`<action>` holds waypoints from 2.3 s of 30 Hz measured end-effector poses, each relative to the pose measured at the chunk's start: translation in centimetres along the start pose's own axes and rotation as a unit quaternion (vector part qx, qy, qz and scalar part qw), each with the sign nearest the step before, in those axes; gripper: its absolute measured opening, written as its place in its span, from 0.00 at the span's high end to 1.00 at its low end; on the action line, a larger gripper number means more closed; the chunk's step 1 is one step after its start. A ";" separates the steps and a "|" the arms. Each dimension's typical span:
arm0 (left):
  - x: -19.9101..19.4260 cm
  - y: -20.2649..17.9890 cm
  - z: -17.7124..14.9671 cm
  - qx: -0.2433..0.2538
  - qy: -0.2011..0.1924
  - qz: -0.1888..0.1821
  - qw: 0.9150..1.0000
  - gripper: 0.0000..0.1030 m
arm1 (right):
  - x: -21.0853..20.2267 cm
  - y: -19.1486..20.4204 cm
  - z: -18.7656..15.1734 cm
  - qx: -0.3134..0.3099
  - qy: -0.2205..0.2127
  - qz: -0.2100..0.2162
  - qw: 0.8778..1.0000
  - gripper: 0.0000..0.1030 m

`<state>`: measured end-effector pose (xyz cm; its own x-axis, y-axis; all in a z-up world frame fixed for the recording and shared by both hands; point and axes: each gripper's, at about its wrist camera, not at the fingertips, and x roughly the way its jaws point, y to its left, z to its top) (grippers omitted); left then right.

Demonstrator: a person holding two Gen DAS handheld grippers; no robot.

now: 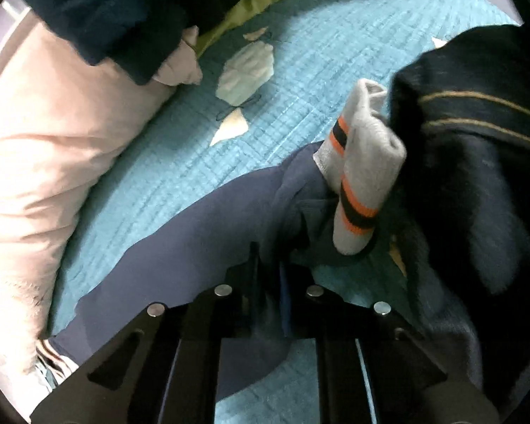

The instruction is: Fold large clothes

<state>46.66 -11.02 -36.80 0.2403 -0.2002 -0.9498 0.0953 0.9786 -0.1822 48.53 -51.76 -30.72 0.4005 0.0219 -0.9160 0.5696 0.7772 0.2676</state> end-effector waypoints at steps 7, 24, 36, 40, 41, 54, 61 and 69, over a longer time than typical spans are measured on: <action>0.0 0.5 0.1 -0.021 0.004 -0.007 1.000 0.63 | -4.1 1.7 -0.6 -0.020 -0.009 0.033 0.999 0.92; -8.0 1.7 0.1 0.011 -0.002 -0.004 1.000 0.63 | -20.4 16.5 -10.4 -0.205 -0.076 0.088 0.972 0.92; -15.9 20.8 -6.9 -0.076 -0.035 0.042 0.996 0.62 | -15.1 34.6 -26.0 -0.334 -0.037 0.085 0.938 0.92; -15.9 26.9 -9.6 -0.110 -0.024 0.059 0.992 0.62 | -8.9 40.3 -33.7 -0.402 -0.003 0.046 0.914 0.87; -15.8 28.3 -10.2 -0.117 -0.019 0.065 0.991 0.62 | -7.4 41.0 -35.3 -0.420 0.009 0.036 0.907 0.83; -16.1 33.9 -13.2 -0.143 -0.017 0.056 0.988 0.62 | -5.7 39.2 -36.9 -0.417 0.051 0.047 0.906 0.22; -16.3 31.9 -12.8 -0.123 -0.025 0.047 0.991 0.62 | -5.8 32.6 -30.4 -0.278 0.091 0.037 0.955 0.17; -15.7 31.4 -12.4 -0.125 -0.019 0.042 0.991 0.62 | -0.1 31.2 -29.6 -0.163 0.196 0.115 0.960 0.53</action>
<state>33.93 23.43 -30.75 0.2739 -0.1142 -0.9550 -0.1687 0.9718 -0.1646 44.99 -8.91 -31.09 0.1517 0.4011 -0.9034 0.2179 0.8779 0.4264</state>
